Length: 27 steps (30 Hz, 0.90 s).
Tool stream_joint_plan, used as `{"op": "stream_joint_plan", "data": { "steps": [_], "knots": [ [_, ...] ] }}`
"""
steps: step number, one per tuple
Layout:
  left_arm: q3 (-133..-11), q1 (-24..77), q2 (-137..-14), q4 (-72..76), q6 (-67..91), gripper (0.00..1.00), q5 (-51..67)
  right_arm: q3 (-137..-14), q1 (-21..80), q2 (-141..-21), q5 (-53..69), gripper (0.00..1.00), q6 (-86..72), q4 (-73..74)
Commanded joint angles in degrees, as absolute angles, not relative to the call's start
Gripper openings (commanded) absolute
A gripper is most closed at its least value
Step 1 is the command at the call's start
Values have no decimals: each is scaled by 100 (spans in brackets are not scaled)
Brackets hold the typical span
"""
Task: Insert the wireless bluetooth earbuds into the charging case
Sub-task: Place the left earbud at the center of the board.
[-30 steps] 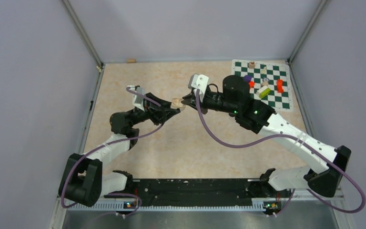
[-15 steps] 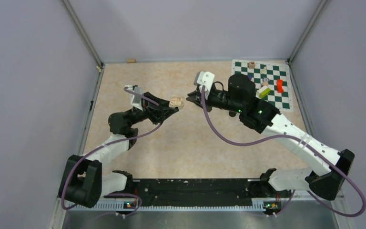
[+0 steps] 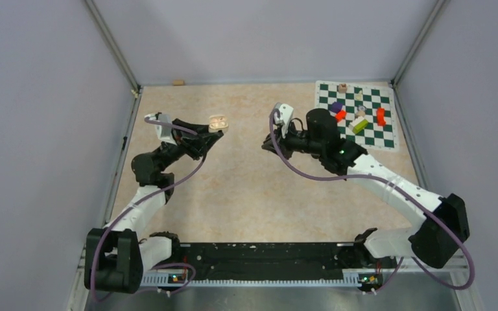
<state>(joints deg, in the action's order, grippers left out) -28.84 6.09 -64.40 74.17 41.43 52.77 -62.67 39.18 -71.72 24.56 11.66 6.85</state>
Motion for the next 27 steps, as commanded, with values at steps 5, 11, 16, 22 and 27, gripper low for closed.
{"op": "stream_joint_plan", "data": {
  "steps": [5,11,16,22,27],
  "knots": [
    [-3105,40,-5983,6827,3549,0,5431,-5427,3597,-8085,2984,4,75,-622],
    [-3022,-314,-5636,5583,2804,0,5392,-5598,3552,-8996,3072,4,-620,-900],
    [-2762,-316,-5285,5030,2427,0,5174,-6013,3551,-9709,2821,4,-626,-622],
    [-2677,-314,-5114,5063,2320,0,5303,-6283,3551,-9258,1463,15,755,76],
    [-2594,-314,-5141,5229,2440,0,5217,-6791,3559,-9226,567,24,2151,1455]
  ]
}}
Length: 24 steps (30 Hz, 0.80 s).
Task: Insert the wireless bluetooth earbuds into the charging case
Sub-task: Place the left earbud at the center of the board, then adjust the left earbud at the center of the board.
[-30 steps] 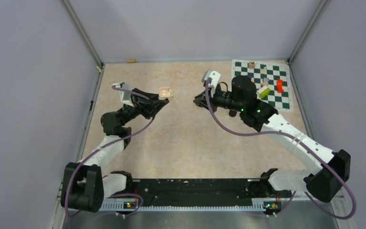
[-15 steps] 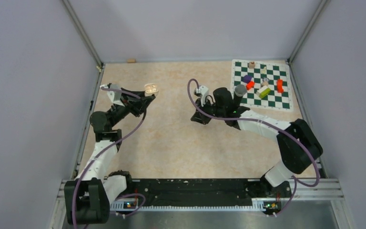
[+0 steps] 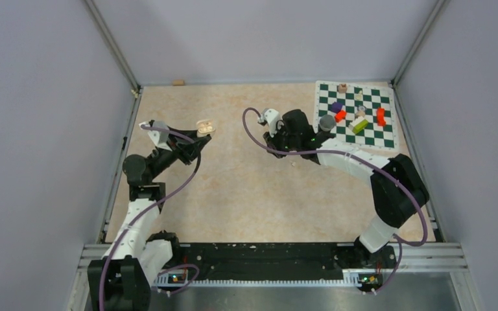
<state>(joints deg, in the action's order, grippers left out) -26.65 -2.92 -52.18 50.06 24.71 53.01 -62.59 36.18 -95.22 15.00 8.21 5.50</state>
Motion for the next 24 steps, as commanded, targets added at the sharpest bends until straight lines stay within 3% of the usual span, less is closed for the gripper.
{"op": "stream_joint_plan", "data": {
  "steps": [1,6,16,24],
  "knots": [
    [-2586,-312,-5134,5222,2435,0,5220,-6840,3555,-9254,437,26,2363,1611],
    [-2575,-315,-5061,5207,2478,0,5221,-7286,3551,-9603,51,35,2858,2541],
    [-2559,-322,-5076,5289,2607,0,5276,-7332,3419,-10280,-315,41,2960,2722],
    [-2536,-314,-5168,5281,2616,0,5255,-7453,3174,-10731,214,42,2827,2865]
  ]
}}
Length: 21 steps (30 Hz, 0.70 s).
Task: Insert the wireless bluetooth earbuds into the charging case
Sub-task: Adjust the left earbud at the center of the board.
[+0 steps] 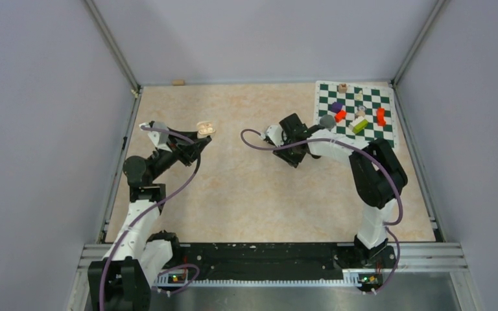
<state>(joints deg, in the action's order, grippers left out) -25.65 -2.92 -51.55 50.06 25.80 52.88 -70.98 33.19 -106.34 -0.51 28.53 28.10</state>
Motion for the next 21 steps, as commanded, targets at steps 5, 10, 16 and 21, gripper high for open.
{"op": "stream_joint_plan", "data": {
  "steps": [5,10,16,21],
  "knots": [
    [-2536,-315,-5216,5348,2698,0,5231,-7549,3166,-10914,570,43,2760,2997],
    [-2544,-308,-5222,5362,2730,0,5229,-7704,3156,-11070,1292,41,2780,3331],
    [-2531,-315,-5187,5380,2730,0,5225,-7780,3163,-11160,1832,35,2880,3579],
    [-2524,-315,-5191,5433,2768,0,5219,-7824,3155,-11126,2128,33,2938,3719]
  ]
}}
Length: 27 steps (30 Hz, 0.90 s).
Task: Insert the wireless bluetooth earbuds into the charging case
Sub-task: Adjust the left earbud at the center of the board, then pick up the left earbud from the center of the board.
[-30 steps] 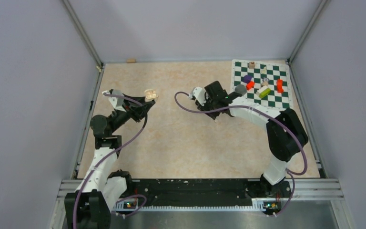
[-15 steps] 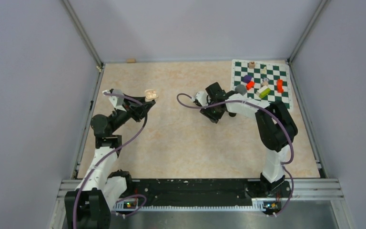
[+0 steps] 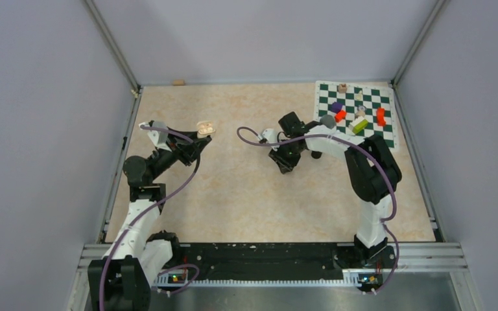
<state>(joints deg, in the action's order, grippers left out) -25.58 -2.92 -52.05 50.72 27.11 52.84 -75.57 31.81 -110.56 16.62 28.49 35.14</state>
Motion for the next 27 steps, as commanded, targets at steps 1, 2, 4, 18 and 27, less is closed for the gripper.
{"op": "stream_joint_plan", "data": {
  "steps": [1,2,4,18,27],
  "knots": [
    [-2516,-315,-5188,5446,2769,0,5220,-7825,3155,-11081,2144,33,2979,3714],
    [-2518,-315,-5192,5453,2775,0,5215,-7827,3157,-11007,2162,34,3008,3708],
    [-2530,-313,-5191,5460,2805,0,5227,-7807,3156,-10854,2215,34,3064,3689],
    [-2522,-314,-5195,5460,2830,0,5218,-7565,2915,-9818,739,46,2377,2976],
    [-2540,-316,-5176,5465,2873,0,5220,-7711,2842,-10073,115,44,2443,3283]
  ]
}}
